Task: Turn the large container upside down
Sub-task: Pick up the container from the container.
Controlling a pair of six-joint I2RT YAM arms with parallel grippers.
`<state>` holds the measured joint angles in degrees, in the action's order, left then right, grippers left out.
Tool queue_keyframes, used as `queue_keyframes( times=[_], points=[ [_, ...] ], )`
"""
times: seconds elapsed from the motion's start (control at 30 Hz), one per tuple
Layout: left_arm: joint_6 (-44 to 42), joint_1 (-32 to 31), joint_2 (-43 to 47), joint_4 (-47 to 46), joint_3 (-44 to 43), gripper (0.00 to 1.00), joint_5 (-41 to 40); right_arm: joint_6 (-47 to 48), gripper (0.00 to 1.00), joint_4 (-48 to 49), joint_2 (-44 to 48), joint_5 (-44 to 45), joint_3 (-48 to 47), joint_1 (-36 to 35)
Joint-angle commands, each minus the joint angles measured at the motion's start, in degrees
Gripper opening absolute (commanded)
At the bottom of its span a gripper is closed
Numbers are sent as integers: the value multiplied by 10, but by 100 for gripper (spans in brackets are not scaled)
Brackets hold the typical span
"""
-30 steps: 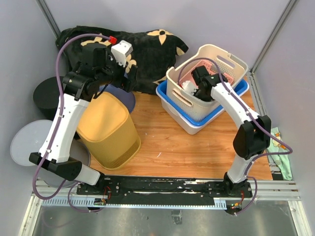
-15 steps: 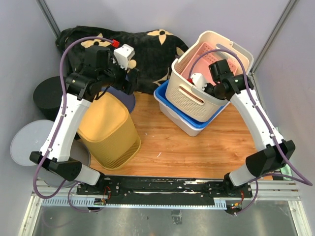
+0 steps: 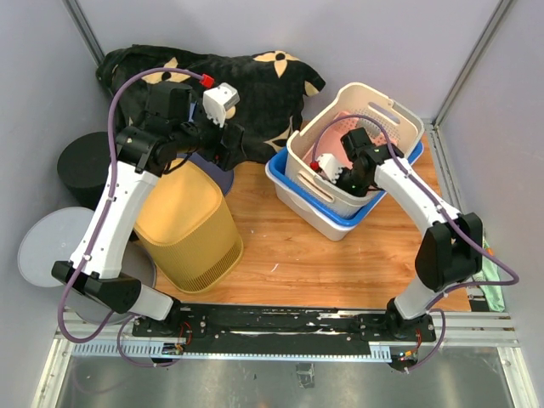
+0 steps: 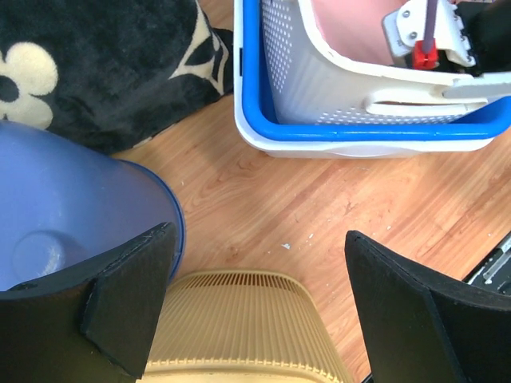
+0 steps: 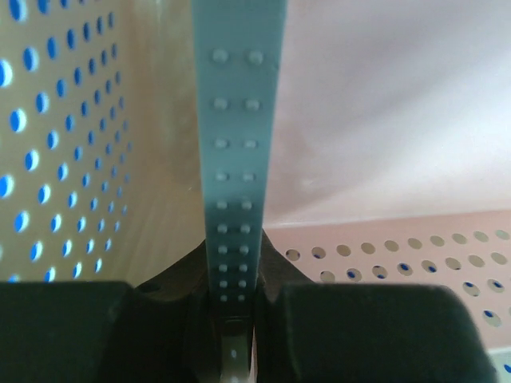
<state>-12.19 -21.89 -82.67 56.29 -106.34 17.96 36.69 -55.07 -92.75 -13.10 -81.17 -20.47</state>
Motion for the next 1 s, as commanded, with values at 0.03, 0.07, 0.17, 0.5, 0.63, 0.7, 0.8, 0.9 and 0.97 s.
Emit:
queue_keyframes(
  times=[0.03, 0.07, 0.17, 0.5, 0.63, 0.7, 0.8, 0.9, 0.97],
  points=[
    [-7, -1, 12, -1, 4, 90, 20, -41, 1, -4, -38, 69, -55, -3],
    [-7, -2, 14, -2, 6, 90, 21, -50, 1, -4, -42, 75, -65, -5],
    [-8, -2, 18, -2, 14, 90, 26, -85, 1, 11, -50, 112, -83, -9],
    [-12, -1, 32, -3, 34, 90, 38, -171, 1, -10, -42, -94, -109, 31],
    [-11, -1, 30, -3, 35, 90, 36, -173, 1, -33, -43, -93, -134, 43],
    [-10, -2, 27, -3, 32, 90, 36, -180, 1, -37, -42, -121, -145, 59],
    [-11, -1, 25, -2, 31, 90, 36, -171, 0, -35, -28, -132, -153, 72],
    [-14, -1, 29, -3, 39, 90, 35, -160, 1, -14, 1, -137, -154, 79],
    [-17, -2, 34, -3, 47, 90, 28, -148, 0, 0, 22, -134, -163, 81]
  ],
)
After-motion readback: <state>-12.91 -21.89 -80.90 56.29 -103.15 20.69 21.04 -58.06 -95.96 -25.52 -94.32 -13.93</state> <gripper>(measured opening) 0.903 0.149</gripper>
